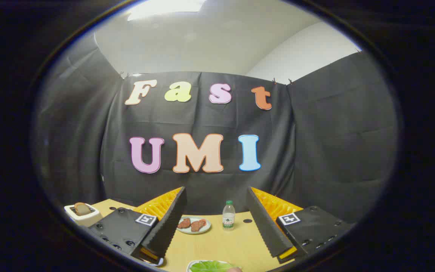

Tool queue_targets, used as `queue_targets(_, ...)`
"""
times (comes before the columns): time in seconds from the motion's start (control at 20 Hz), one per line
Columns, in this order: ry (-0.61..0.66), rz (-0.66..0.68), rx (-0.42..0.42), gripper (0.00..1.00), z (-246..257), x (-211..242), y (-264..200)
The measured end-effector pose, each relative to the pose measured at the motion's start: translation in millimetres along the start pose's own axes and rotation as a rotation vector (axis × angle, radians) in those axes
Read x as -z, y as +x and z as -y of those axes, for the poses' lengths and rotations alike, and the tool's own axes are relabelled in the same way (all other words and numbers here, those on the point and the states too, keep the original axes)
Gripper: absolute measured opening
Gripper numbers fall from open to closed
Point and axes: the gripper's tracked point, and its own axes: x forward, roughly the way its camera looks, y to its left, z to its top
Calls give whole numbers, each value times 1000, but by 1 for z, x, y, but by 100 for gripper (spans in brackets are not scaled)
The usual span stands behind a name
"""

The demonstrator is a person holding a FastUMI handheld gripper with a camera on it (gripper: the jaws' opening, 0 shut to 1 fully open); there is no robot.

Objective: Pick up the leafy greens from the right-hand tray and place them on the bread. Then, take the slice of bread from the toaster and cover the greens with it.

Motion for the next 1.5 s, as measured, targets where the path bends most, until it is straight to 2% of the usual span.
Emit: queue_targets(1.5,-10,-14,-82,100,9,19,2)
